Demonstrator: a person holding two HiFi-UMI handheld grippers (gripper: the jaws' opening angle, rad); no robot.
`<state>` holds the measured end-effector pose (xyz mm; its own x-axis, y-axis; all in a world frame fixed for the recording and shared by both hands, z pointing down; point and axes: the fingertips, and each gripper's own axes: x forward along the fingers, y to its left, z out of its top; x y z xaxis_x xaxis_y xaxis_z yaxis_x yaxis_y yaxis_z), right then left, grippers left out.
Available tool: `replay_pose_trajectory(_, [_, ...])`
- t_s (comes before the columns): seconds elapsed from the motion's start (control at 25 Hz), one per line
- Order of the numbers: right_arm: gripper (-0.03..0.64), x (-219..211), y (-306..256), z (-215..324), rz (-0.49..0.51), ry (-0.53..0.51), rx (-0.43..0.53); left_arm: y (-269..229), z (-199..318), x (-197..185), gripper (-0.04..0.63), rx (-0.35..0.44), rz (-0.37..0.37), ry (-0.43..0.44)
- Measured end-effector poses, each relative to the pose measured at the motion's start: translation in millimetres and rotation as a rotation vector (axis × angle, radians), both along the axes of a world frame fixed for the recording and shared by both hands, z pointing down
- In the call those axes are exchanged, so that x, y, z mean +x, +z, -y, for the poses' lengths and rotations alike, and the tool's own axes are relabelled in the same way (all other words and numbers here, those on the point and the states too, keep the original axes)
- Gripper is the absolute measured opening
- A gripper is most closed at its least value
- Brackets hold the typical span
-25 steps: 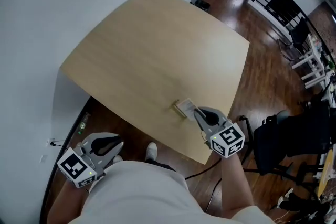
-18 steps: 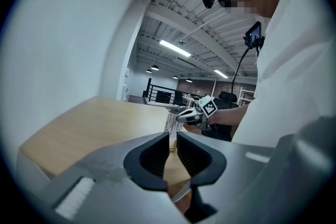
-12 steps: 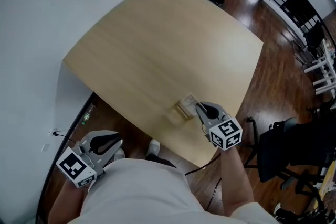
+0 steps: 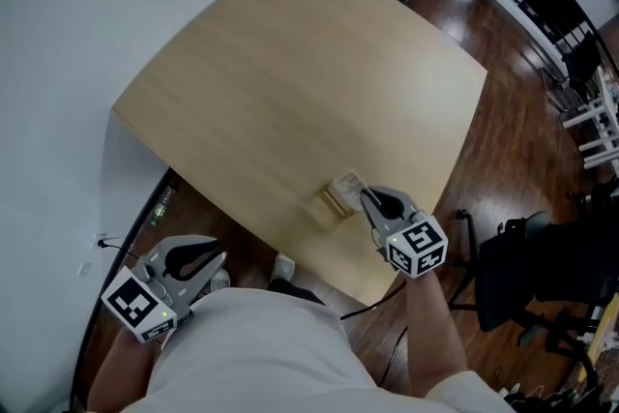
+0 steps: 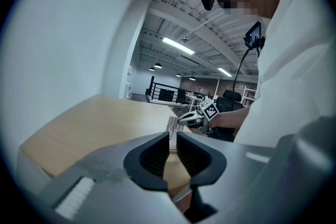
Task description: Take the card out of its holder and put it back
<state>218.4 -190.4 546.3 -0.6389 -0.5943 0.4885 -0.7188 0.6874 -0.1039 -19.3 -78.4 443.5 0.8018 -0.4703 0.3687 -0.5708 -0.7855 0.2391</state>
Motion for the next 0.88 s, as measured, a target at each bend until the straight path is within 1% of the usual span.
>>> replay_pose_trajectory(0.4, [0.021,1,31,-1,-0.002,0.003,-0.027,0,1,5,0.049,0.0,0.008,0.014])
replay_pose_trajectory(0.68, [0.021,2,51,-4,-0.002,0.004,-0.047,-1,-4,3,0.049,-0.011,0.017,-0.002])
replay_pose_trajectory(0.88, [0.021,4,53,-4,0.014,0.021,-0.041,-2,-9,-2,0.049,-0.011,0.02,-0.007])
